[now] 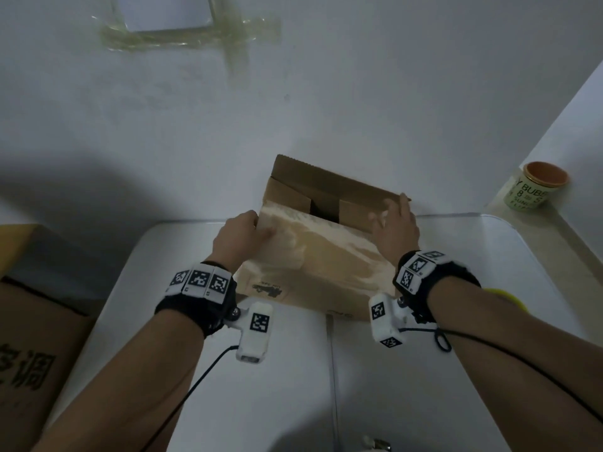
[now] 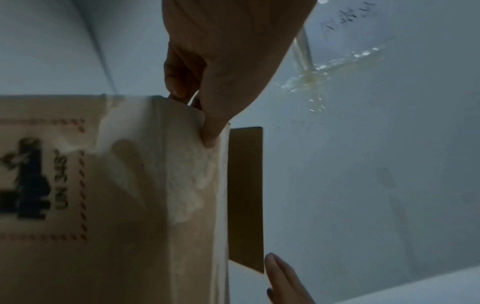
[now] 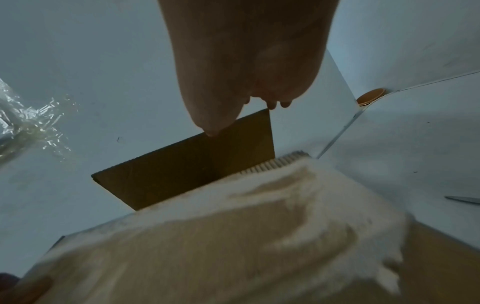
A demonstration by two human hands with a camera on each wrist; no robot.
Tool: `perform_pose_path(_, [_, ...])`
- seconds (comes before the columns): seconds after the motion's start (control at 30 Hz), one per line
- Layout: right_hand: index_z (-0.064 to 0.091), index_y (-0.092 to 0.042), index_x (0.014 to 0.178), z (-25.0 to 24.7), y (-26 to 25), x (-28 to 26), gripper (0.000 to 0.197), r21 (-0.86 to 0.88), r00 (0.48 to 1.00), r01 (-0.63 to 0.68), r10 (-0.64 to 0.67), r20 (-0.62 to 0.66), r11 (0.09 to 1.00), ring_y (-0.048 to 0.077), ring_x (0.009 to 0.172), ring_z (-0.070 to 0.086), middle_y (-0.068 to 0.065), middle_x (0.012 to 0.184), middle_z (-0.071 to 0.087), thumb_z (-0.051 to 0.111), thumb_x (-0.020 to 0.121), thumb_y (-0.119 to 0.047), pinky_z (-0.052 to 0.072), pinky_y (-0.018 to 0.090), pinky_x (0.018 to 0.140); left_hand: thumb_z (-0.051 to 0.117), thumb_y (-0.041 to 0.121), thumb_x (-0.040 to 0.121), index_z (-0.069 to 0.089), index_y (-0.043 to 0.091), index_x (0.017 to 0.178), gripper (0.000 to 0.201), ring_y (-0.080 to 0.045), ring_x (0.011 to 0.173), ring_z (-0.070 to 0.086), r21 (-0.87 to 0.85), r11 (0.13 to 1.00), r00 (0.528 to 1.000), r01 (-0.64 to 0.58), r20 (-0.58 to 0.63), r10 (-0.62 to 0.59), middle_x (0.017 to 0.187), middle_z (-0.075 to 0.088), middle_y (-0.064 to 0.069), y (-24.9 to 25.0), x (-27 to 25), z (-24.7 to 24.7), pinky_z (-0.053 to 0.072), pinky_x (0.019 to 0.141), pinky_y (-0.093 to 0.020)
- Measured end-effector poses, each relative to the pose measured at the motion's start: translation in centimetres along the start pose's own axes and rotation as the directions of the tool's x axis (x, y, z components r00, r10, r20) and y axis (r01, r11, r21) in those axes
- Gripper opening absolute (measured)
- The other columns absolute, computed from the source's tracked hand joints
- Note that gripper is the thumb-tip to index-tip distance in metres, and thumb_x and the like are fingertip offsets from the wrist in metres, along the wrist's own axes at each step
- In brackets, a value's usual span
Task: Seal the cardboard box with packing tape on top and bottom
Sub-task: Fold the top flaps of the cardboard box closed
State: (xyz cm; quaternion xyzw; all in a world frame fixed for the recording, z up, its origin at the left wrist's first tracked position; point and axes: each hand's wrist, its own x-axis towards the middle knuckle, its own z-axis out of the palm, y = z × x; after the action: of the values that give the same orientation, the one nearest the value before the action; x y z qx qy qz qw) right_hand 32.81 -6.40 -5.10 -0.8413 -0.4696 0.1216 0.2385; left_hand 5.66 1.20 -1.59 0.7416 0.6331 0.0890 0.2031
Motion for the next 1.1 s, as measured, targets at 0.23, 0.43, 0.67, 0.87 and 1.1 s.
perform_pose_path(0.23, [0.03,-0.012,0.146,0.1,-0.9,1.9,0.054,0.0,0.99,0.122,-0.122,-0.069,0.992,0.035,0.144,0.019,0.008,0.161,0.008,0.043,0.098,-0.034,0.023,0.051,0.115,0.057,0.03,0.093,0.052,0.002,0.12,0.04,-0.037,0.107,0.055,-0.073,0.985,0.986,0.153,0.072,-0.148,0.124,0.053,-0.021,-1.2,0.0,1.2,0.043,0.084,-0.035])
perform_pose_path(0.43, [0.029,-0.016,0.147,1.8,-2.0,2.5,0.055,-0.003,0.993,0.118,-0.118,-0.003,0.993,0.034,0.145,0.016,0.003,0.161,0.007,0.045,0.098,-0.036,0.021,0.051,0.115,0.061,0.028,0.09,0.026,0.02,0.149,0.068,-0.042,0.114,0.049,-0.157,0.931,0.932,0.328,0.214,-0.293,0.136,0.032,-0.022,-5.6,-1.3,4.1,0.044,0.099,-0.042])
perform_pose_path(0.67, [0.022,-0.019,0.15,3.3,-3.3,2.5,0.059,-0.084,0.979,0.191,-0.184,0.085,0.978,0.032,0.147,0.005,0.0,0.162,0.003,0.041,0.099,-0.04,0.011,0.05,0.117,0.067,0.028,0.085,0.039,0.037,0.142,0.064,-0.029,0.138,0.027,-0.153,0.93,0.942,0.335,0.096,-0.323,0.151,0.022,-0.001,-6.9,-1.1,6.2,0.029,0.11,-0.046])
perform_pose_path(0.87, [0.023,-0.027,0.151,4.8,-4.1,2.5,0.055,-0.269,0.966,0.229,-0.183,0.184,0.935,0.031,0.148,0.001,-0.003,0.161,0.01,0.022,0.1,-0.05,-0.004,0.054,0.116,0.053,0.002,0.091,0.026,0.021,0.15,0.067,-0.03,0.119,0.05,-0.551,0.712,0.889,0.436,0.386,-0.245,0.129,0.047,-0.003,-6.7,0.2,5.4,0.041,0.104,-0.046])
perform_pose_path(1.1, [0.05,-0.025,0.133,5.5,-1.2,0.9,0.04,-0.235,0.953,0.135,-0.061,0.295,0.963,0.03,0.129,0.035,0.001,0.147,0.038,0.027,0.102,-0.034,0.03,0.041,0.105,0.041,-0.012,0.086,0.021,0.024,0.151,0.077,-0.027,0.118,0.048,-0.64,0.601,0.867,0.478,0.456,-0.204,0.136,0.046,-0.004,-7.1,1.9,6.4,0.045,0.093,-0.039])
